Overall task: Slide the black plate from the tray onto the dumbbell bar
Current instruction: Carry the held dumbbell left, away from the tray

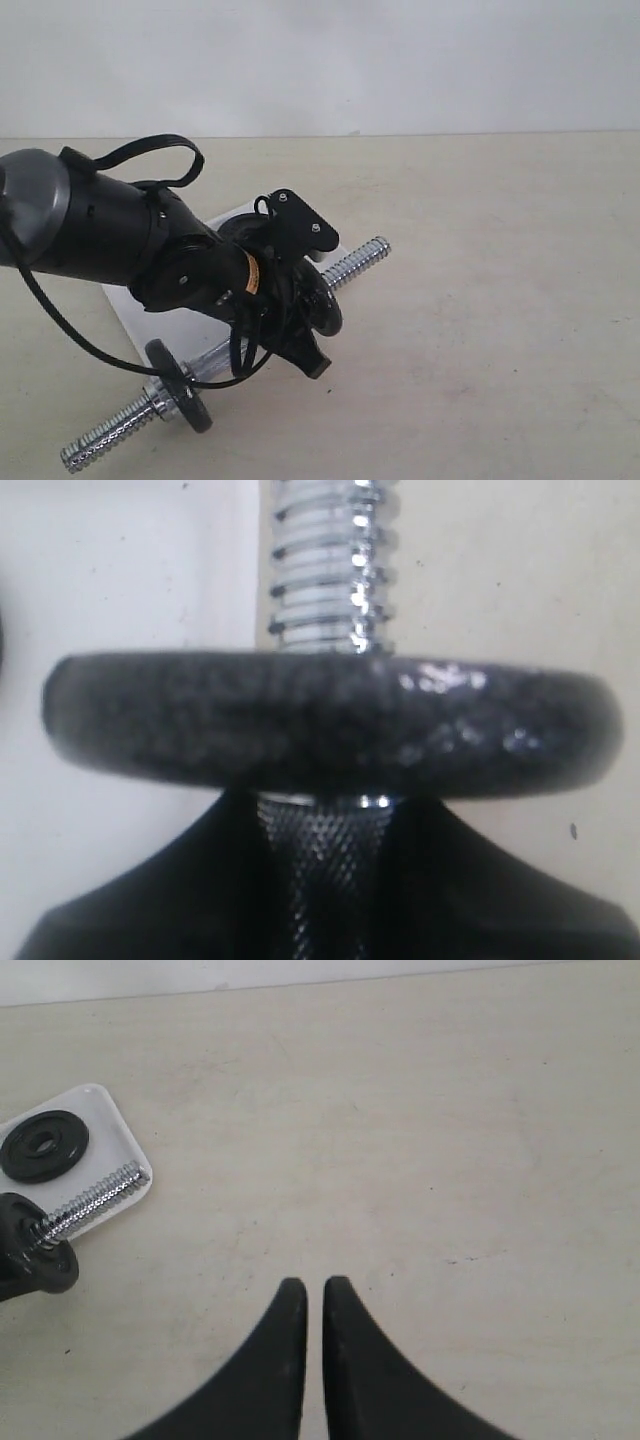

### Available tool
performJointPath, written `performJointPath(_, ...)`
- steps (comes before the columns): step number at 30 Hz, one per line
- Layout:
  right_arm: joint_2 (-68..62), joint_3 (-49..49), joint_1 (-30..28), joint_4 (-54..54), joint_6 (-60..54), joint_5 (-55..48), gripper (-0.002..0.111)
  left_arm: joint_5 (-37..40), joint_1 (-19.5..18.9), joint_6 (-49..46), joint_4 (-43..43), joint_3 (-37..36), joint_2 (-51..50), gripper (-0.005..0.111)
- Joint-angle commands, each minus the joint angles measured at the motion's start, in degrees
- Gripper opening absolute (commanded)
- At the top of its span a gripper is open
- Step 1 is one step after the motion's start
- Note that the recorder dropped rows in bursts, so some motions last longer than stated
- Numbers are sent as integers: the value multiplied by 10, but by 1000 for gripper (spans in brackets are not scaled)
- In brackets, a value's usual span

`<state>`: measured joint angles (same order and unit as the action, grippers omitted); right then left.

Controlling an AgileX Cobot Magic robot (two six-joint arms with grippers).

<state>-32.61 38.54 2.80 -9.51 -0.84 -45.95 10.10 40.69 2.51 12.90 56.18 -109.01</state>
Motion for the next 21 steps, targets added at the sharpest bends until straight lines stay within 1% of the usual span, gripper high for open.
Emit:
performJointPath(1,0,-3,0,-1,-2,-10,4,-63,-27,2,6,4,291,4)
performJointPath(11,0,-3,0,-1,-2,-7,4,-27,-93,0,6,4,324,4)
performJointPath(16,0,-3,0,-1,-2,-1,4,-1,-96,-1,17,4,339,4)
performJointPath(19,0,-3,0,-1,-2,-1,4,19,-100,2,55,4,351,4)
performJointPath(21,0,-3,0,-1,-2,-1,4,24,-105,2,58,1,361,4)
